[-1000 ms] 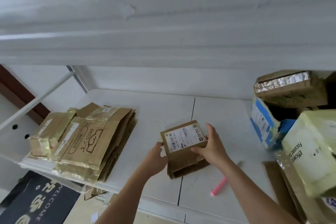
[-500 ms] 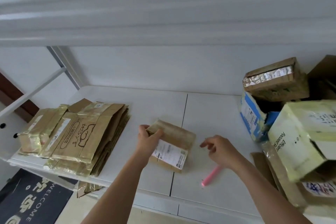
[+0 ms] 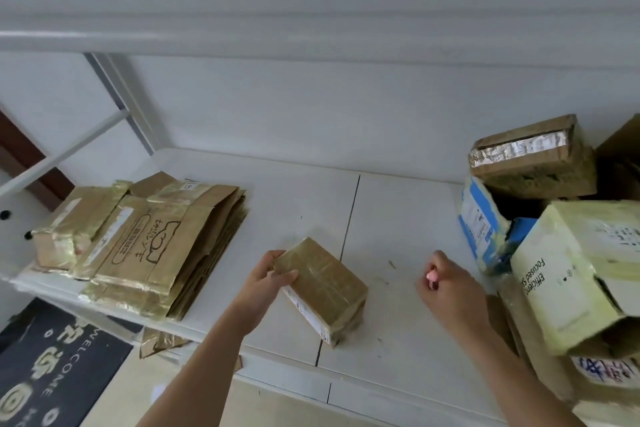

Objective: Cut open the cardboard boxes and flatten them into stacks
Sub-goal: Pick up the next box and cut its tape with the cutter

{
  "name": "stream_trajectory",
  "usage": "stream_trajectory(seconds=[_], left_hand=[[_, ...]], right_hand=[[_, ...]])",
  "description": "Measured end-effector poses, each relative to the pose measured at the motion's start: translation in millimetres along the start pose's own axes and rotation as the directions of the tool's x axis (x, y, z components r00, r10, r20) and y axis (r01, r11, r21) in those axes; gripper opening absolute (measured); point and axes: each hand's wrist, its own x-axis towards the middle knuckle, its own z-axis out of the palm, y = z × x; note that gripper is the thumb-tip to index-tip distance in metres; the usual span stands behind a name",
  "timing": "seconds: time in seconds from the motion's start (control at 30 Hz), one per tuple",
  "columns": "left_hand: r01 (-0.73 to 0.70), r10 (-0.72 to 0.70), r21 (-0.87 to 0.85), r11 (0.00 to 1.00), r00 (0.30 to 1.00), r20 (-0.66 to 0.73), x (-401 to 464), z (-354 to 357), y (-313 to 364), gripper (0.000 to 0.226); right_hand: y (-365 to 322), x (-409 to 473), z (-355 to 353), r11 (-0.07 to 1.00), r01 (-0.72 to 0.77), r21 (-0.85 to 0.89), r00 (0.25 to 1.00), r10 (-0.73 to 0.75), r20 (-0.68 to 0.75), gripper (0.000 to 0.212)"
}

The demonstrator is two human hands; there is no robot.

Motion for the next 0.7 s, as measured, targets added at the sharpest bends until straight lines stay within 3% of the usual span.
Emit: stream_trajectory(seconds=[0.07, 0.13, 0.2, 0.3, 0.4, 0.7], left_hand=[[-0.004, 0.004, 0.006, 1.000, 1.000, -0.012, -0.6, -1.5, -5.2, 0.031], [-0.016, 0.017, 0.048, 0.999, 0.999, -0.030, 1.4, 0.2, -7.3, 0.029], [-0.020, 0.025, 0.089, 0.996, 0.998, -0.060, 3.2, 2.8, -7.8, 0.030], [-0.006, 0.023, 0.122, 0.992, 0.991, -0.133, 2.9, 4.7, -8.8, 0.032], [0.005, 0.014, 0.103, 0.995, 0.984, -0.176, 2.3, 4.7, -11.3, 0.033], [0.003, 0.024, 0.137, 0.991, 0.980, -0.197, 4.0, 3.7, -15.6, 0.034]], right_hand=[[-23.0, 15.8, -5.3, 0.932, 0.015, 0.362, 0.995, 0.024, -0.102, 0.020], [-58.7, 27.9, -7.6, 0.776, 0.063, 0.628, 0.998, -0.048, -0.041, 0.009], [-93.6, 33.4, -2.0, 0.645, 0.002, 0.765, 0.989, -0.116, 0.094, 0.003], [-129.1, 38.5, 17.5, 0.539, -0.104, 0.836, 0.954, -0.183, 0.237, 0.008], [-143.4, 45.5, 36.8, 0.467, -0.196, 0.862, 0.941, -0.157, 0.299, 0.006], [-142.6, 43.5, 52.2, 0.630, -0.094, 0.771, 0.940, -0.200, 0.278, 0.010]])
